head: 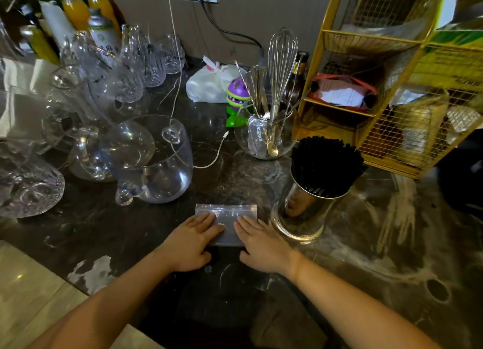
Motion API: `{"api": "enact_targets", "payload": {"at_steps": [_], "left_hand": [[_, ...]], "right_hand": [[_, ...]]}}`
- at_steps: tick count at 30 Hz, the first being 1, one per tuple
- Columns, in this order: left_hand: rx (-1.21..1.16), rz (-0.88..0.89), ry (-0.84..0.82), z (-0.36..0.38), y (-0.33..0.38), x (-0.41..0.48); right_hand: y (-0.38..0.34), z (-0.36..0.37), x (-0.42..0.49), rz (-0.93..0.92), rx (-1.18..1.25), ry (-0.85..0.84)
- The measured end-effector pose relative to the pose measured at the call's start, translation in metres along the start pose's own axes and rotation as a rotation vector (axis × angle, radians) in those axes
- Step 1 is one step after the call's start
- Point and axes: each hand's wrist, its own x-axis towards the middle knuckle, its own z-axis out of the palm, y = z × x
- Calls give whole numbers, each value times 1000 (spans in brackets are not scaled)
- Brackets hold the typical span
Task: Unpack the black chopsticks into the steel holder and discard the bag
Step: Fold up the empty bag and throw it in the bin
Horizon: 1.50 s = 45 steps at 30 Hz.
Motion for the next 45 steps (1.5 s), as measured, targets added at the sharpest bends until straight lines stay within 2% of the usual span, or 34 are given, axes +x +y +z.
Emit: {"api": "enact_targets", "payload": {"at_steps": [6,11,13,16,20,22,24,28,35,39,45], "left_hand": [[94,-58,37,-1,13,5],[185,63,308,-5,21,-2],[237,88,347,-5,24,-6],[184,60,386,0,24,-9],[-138,23,334,-4,19,-14],[-239,-30,340,-9,15,-14],[-328,-85,275,-14,8,-11],[-463,-153,190,-22,-7,0],[-471,-166,204,-23,-16,15],[-504,-219,163,-22,-20,18],[-285,-186,98,-32,-22,20]], "right_hand": [[-4,0,-3,-10,-104,46],[-1,0,-6,-41,-103,61],[3,0,-7,-63,-69,83],[8,1,-12,-84,-2,112],[15,0,-21,-97,176,270],[16,-6,-24,-42,370,287],[15,-10,-23,29,539,289],[13,-13,-15,158,684,332],[11,-10,1,331,771,346],[10,-13,6,377,711,328],[7,-17,12,413,589,315]]}}
